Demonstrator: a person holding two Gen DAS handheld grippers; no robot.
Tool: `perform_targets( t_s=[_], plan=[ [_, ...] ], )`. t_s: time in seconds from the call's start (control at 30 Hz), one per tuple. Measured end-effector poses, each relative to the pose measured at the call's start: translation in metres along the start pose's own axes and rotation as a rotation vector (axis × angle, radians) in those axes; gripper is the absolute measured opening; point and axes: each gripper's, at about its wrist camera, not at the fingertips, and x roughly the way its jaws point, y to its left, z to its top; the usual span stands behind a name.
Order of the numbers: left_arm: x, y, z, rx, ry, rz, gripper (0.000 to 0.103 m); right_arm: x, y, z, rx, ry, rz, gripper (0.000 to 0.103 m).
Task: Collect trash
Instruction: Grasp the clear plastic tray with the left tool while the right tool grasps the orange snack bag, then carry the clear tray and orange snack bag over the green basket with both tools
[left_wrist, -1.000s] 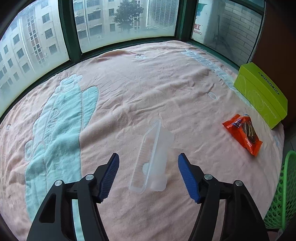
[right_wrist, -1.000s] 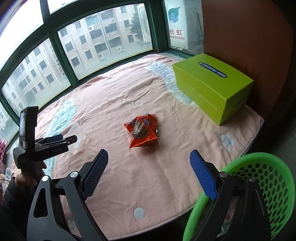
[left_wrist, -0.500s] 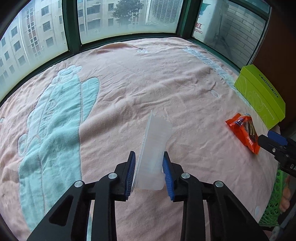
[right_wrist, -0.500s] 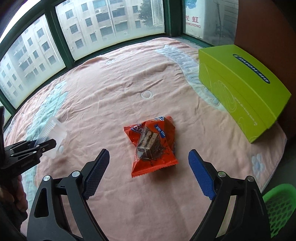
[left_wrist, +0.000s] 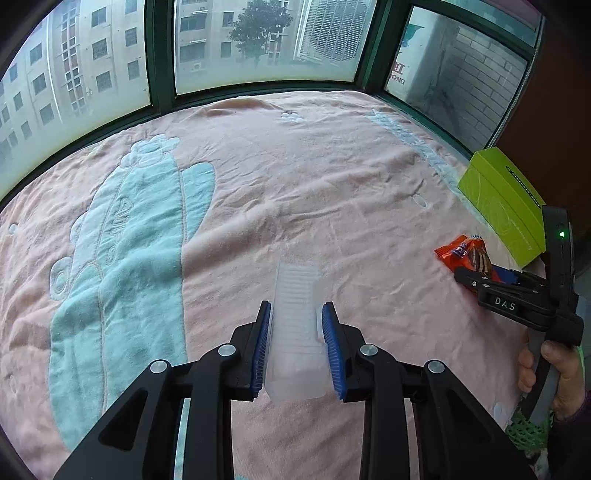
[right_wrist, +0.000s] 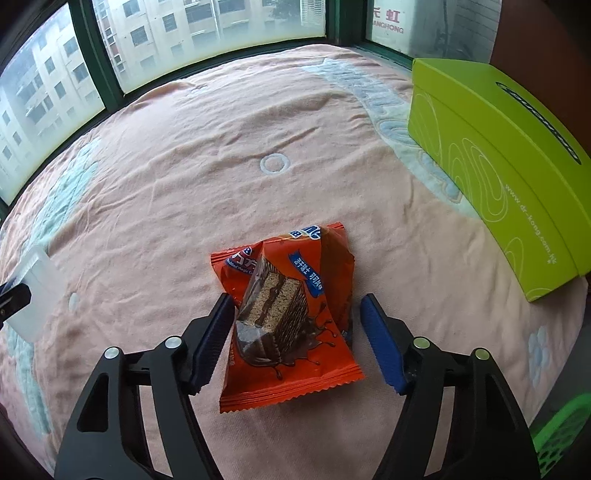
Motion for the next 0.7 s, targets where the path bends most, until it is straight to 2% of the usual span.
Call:
perform_targets(
  t_s=[0.13, 0.43, 0.7],
  plan=[
    [-0.007, -0.002, -0.002, -0.005, -0.011, -0.008, 0.027, -0.009, 0.001, -0.002, 0.012, -0.011, 0.02, 0.055],
    [-0.033, -0.012, -0.013, -0.012, -0.045, -0.041, 0.027, -0.052, 0.007, -0.021, 0.008, -0.054, 0.067, 0.054],
    [-0.067, -0.04, -0.022, 0.015, -0.097, -0.08, 0.027, -0.1, 0.01, -0.045, 0.021, -0.104, 0.089, 0.054]
  ],
)
